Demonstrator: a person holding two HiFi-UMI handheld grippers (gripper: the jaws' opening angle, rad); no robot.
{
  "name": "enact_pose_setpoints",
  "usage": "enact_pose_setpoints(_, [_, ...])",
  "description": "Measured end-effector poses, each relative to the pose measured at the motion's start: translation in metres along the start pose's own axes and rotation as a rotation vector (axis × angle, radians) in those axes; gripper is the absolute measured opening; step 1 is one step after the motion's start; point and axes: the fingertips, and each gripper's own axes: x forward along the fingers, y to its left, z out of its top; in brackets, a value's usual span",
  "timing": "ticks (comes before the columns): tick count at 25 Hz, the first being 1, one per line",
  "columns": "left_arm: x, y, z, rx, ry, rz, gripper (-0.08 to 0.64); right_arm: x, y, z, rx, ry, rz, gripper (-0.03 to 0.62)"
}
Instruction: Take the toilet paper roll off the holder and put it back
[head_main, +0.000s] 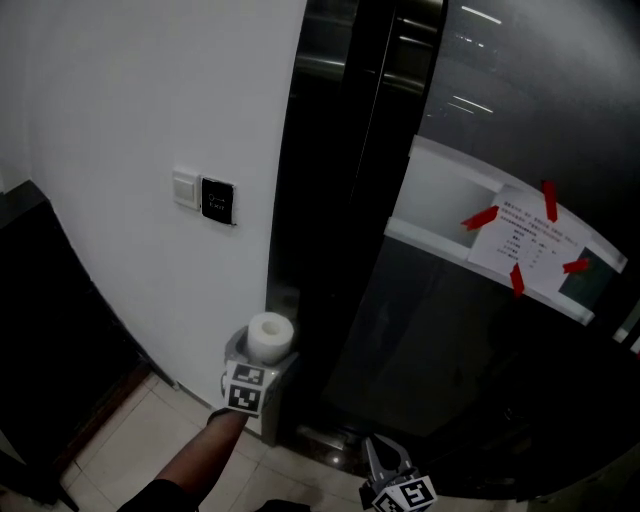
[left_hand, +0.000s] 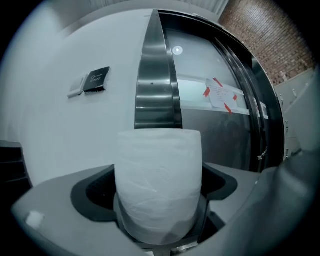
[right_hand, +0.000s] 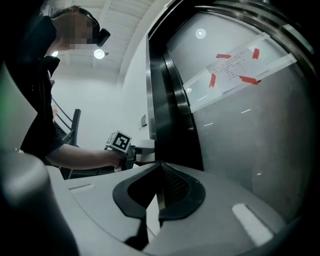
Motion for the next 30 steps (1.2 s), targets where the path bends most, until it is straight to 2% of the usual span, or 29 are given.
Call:
enact_pose_setpoints(7, [0.005, 0.007, -0.003, 0.021, 0.036, 0.053, 0.488, 0.005, -0.003, 0.002, -0.013, -0.002, 0.016, 0.014])
enact_pose_setpoints(12, [0.004, 0.004, -0.001, 0.017, 0.033, 0.01, 0.482, 0.007, -0.002, 0.008, -0.021, -0.014, 0.033, 0.014])
enact_pose_setpoints(16, [-0.011, 0.001, 0.007, 0.025, -0.017, -0.007, 0.48, 0.005, 0.001, 0.005, -0.015, -0.012, 0.046, 0.014])
enact_pose_setpoints(24, [-0.065, -0.004, 0.034, -0.012, -0.128, -0.033, 0.48, 0.003, 0.005, 0.003, -0.003, -0.009, 0.078, 0.014])
enact_pose_setpoints(30, [-0.11, -0.004, 0.037, 0.008, -0.162, -0.022, 0.48, 0.004, 0.012, -0.002, 0.013, 0.002, 0.113, 0.014])
